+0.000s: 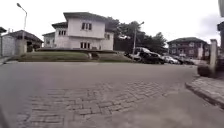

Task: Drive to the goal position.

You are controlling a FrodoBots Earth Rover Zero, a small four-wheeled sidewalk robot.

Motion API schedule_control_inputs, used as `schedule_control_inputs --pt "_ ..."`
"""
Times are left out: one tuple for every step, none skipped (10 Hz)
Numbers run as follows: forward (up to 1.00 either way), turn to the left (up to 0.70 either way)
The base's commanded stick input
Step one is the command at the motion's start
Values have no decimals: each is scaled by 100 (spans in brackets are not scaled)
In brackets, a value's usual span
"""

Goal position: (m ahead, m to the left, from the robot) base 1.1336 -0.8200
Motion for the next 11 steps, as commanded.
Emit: schedule_control_inputs --pt "70 0" --pt "70 0" --pt "70 0" --pt "70 0" --pt "70 0" --pt "70 0" --pt "70 0" --pt "70 0" --pt "70 0" --pt "70 0" --pt "70 0"
